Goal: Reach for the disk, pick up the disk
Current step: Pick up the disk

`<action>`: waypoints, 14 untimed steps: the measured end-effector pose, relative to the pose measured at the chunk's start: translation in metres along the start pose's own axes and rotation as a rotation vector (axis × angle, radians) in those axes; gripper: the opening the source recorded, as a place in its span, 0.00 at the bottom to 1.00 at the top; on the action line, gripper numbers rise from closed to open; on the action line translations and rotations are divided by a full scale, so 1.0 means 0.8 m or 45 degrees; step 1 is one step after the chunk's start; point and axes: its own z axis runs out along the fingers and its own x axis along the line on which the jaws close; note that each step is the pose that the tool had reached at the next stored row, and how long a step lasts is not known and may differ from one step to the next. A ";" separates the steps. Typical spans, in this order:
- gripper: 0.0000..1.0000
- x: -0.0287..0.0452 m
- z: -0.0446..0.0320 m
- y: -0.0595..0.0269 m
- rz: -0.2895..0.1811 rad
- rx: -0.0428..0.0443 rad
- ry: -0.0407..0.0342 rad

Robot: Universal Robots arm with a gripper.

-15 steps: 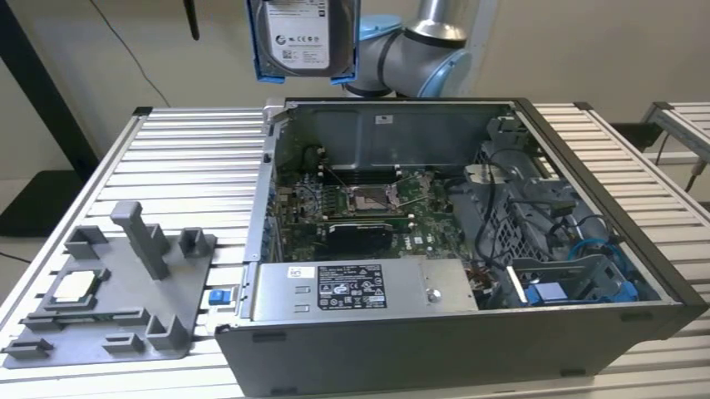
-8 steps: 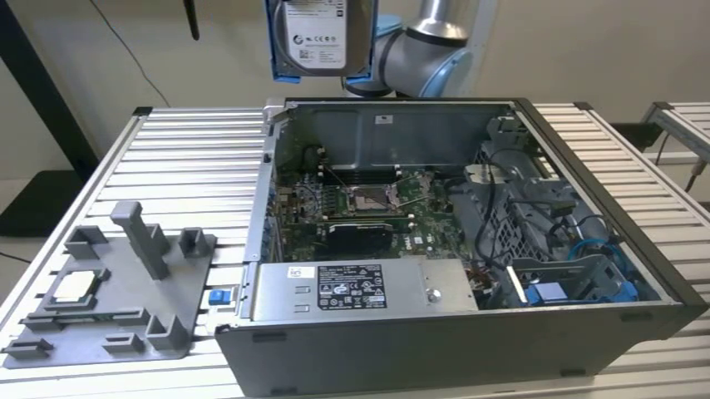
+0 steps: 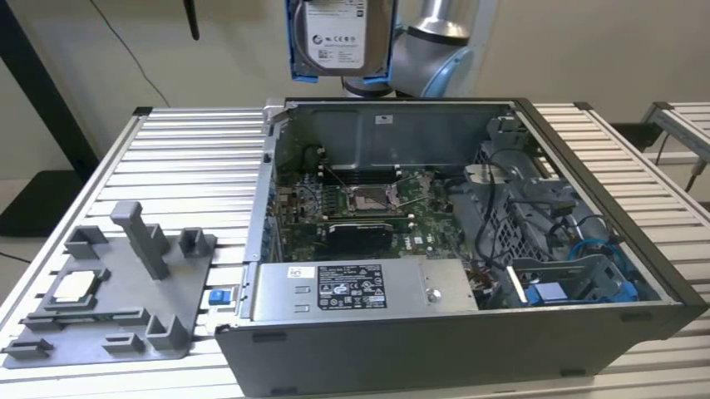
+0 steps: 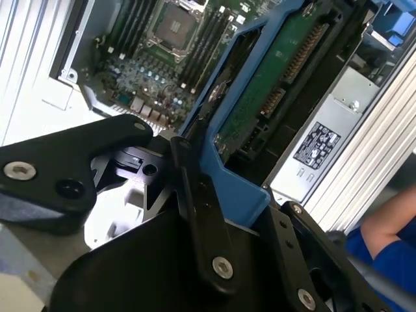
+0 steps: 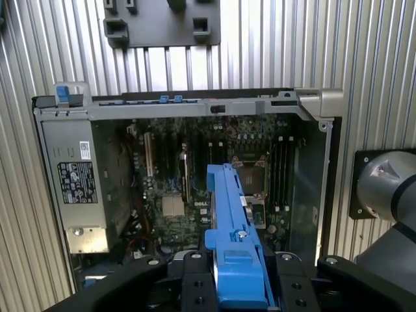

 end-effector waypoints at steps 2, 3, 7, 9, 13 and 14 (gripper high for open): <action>0.00 -0.0003 0.0012 -0.006 0.000 0.000 0.0000; 0.00 -0.0005 0.0018 -0.009 0.000 0.000 0.0000; 0.00 -0.0012 0.0041 -0.021 0.000 0.000 0.0000; 0.00 -0.0015 0.0053 -0.026 0.000 0.000 0.0000; 0.00 -0.0021 0.0074 -0.037 0.000 0.000 0.0000; 0.00 -0.0023 0.0080 -0.040 0.000 0.000 0.0000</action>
